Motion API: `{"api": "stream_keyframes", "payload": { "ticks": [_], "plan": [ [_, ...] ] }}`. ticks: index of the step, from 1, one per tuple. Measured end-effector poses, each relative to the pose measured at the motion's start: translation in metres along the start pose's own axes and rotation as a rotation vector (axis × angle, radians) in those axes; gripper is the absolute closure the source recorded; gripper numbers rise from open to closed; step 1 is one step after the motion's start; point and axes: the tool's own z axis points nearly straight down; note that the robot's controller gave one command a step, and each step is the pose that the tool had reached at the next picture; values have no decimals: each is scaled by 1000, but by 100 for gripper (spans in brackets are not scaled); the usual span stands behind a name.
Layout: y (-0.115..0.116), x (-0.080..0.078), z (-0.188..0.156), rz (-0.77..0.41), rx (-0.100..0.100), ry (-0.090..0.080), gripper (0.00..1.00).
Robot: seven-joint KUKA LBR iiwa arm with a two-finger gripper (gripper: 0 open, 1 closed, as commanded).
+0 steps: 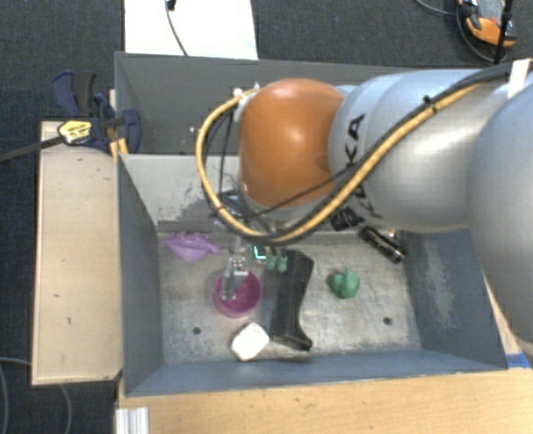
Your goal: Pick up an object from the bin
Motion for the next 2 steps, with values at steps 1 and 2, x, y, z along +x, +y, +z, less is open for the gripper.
{"api": "stream_keyframes", "payload": {
  "ticks": [1, 2],
  "plan": [
    [-1, -2, -4, 5, -1, -7, 0],
    [-4, -9, 40, -23, -3, -15, 0]
  ]
}}
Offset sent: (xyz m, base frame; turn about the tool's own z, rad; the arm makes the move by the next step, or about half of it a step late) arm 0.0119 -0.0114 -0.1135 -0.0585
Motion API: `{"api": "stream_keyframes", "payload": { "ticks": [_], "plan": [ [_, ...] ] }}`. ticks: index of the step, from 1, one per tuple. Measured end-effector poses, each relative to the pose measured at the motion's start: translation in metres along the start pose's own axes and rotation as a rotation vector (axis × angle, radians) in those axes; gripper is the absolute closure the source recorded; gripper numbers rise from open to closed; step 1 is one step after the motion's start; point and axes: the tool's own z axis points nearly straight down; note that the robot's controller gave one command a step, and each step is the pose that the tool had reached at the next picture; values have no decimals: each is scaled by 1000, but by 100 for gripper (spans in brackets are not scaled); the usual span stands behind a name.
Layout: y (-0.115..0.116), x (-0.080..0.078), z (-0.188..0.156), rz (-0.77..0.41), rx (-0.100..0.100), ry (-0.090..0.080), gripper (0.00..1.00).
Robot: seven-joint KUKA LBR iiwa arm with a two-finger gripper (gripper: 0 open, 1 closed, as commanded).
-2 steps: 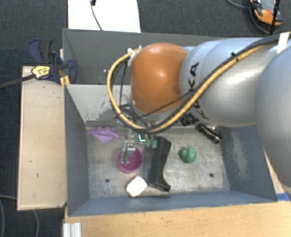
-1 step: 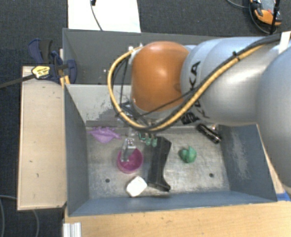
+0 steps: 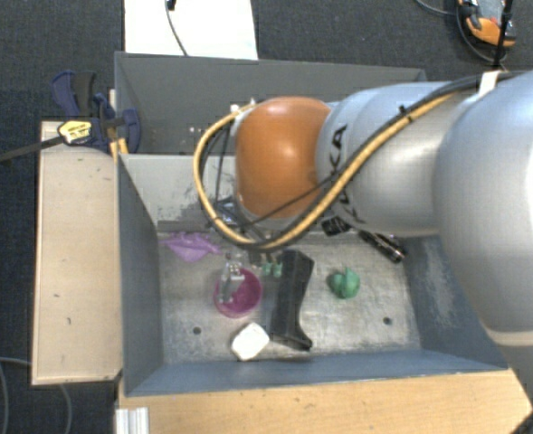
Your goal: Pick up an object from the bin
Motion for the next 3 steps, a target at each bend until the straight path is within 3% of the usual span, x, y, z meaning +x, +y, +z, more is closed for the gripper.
{"api": "stream_keyframes", "payload": {
  "ticks": [1, 2, 3],
  "plan": [
    [-23, 15, 66, -211, -5, 5, 100],
    [-23, 15, 66, -209, -5, 5, 100],
    [0, 3, -63, -227, 1, 7, 100]
  ]
}}
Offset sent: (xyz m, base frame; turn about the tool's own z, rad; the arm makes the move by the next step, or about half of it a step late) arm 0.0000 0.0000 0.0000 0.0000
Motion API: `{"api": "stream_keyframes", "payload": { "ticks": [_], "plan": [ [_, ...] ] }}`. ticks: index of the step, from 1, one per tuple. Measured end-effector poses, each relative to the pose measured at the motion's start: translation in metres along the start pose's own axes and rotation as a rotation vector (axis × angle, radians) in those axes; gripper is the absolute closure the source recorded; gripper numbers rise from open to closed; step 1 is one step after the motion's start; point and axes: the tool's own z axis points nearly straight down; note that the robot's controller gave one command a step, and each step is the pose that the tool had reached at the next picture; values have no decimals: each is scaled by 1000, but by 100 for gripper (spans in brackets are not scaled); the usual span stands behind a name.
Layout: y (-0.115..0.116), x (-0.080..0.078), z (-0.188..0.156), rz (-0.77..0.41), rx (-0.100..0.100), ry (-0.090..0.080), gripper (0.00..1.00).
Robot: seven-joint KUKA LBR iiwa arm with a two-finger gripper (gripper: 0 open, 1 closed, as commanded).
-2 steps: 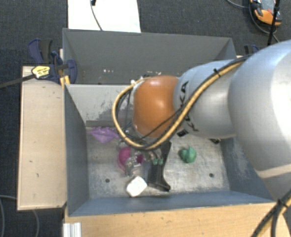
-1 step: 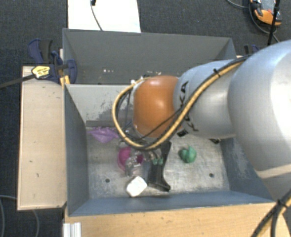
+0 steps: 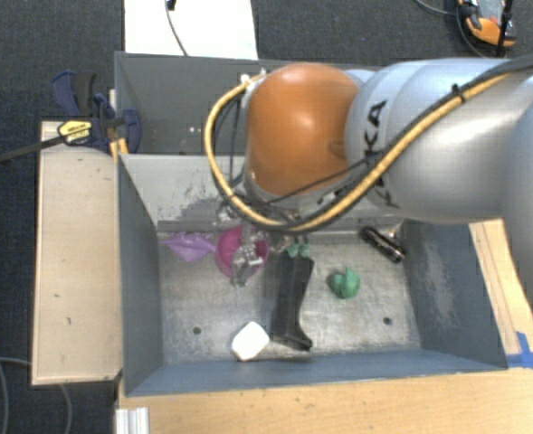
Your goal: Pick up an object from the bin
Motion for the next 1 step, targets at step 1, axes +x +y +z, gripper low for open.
{"api": "stream_keyframes", "payload": {
  "ticks": [1],
  "plan": [
    [0, 0, 0, 1, 0, 1, 100]
  ]
}}
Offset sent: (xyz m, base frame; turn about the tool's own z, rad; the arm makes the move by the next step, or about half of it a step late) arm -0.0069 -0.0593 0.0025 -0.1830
